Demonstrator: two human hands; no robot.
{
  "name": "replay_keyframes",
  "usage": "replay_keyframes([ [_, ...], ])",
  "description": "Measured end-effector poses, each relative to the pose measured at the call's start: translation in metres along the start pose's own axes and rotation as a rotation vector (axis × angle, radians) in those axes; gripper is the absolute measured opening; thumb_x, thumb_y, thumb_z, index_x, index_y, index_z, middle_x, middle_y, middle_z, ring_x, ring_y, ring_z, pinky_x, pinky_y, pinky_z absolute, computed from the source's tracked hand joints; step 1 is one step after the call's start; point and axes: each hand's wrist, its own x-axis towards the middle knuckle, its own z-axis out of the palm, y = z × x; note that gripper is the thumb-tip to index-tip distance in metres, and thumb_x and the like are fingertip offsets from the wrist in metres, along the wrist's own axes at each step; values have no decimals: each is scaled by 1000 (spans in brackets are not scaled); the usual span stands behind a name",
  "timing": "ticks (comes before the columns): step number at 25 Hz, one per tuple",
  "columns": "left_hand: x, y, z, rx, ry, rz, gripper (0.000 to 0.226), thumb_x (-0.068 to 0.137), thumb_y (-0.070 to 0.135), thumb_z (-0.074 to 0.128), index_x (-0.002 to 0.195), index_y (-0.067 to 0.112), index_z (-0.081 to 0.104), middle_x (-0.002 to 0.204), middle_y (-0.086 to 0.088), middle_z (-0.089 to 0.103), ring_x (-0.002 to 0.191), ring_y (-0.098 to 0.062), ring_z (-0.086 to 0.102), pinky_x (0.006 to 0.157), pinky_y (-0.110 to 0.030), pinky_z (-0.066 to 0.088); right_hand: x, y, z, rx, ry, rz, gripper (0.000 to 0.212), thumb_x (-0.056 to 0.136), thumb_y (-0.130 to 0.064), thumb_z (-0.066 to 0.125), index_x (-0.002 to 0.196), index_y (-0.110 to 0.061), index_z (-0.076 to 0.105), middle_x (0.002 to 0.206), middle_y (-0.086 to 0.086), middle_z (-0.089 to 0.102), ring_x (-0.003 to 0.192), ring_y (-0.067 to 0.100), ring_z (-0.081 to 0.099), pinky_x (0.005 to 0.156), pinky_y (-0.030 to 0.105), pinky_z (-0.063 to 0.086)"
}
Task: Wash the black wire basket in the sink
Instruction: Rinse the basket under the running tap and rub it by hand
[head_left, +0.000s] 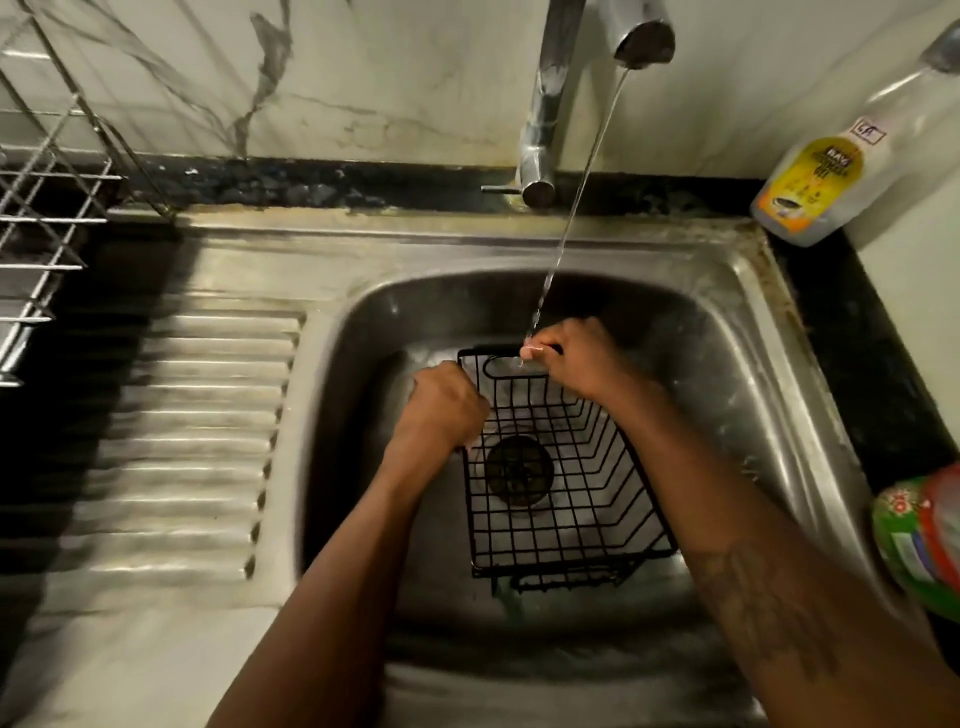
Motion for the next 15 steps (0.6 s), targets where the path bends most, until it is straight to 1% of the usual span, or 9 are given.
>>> replay_keyframes([
  [1,0,0,2,27,-18,12,14,90,20,58,91,7,63,94,-13,68,77,-29,70,63,-32,58,-4,3,-1,-41,67,1,23,96,-44,63,102,-26,76,93,-4,74,82,11,65,76,35,56],
  [3,-2,2,5,39,-84,25,15,93,17,56,79,12,56,86,-8,64,68,-19,66,53,-25,53,-6,2,0,-217,85,-30,46,88,-69,57,80,-26,73,70,-5,66,64,12,61,61,32,54],
  [5,-5,6,12,20,-104,36,18,96,14,54,78,13,53,81,-5,62,65,-15,63,51,-23,49,-3,-11,6,-395,-3,-73,60,84,-79,47,76,-23,68,68,-6,58,64,15,57,58,30,49],
  [6,-7,9,12,14,-89,34,15,96,16,53,81,12,54,86,-7,65,68,-17,64,55,-25,50,0,-17,11,-388,-29,-91,61,85,-79,44,77,-24,68,70,-6,58,67,17,58,60,30,47],
  [8,-7,10,9,83,-49,34,15,98,20,48,91,13,59,107,-10,68,78,-21,63,63,-25,48,2,-23,16,-248,-29,-108,57,90,-76,42,76,-26,67,69,-7,58,69,17,59,59,30,44],
  [10,-6,7,4,69,-56,19,22,102,20,45,105,9,63,118,-10,61,92,-24,63,66,-23,46,3,-22,14,-123,-117,-128,43,99,-59,48,77,-27,67,70,-7,60,71,16,61,65,32,49],
  [12,-4,4,2,37,-107,-1,22,100,16,49,109,5,65,119,-12,59,95,-24,64,66,-24,50,4,-14,7,-95,-210,-151,27,103,-35,53,82,-27,67,78,-1,65,75,16,65,77,41,57],
  [13,-4,4,3,59,-120,6,20,99,16,51,107,5,66,118,-13,60,95,-24,64,67,-26,51,4,-10,4,-115,-199,-153,24,103,-29,54,82,-29,66,80,0,66,76,17,66,79,45,58],
  [15,-2,3,6,52,-76,-11,21,94,20,53,102,6,66,109,-17,66,93,-32,68,73,-38,58,4,-3,2,-83,-119,-119,26,102,-30,55,77,-32,63,79,-2,67,75,17,66,77,45,59],
])
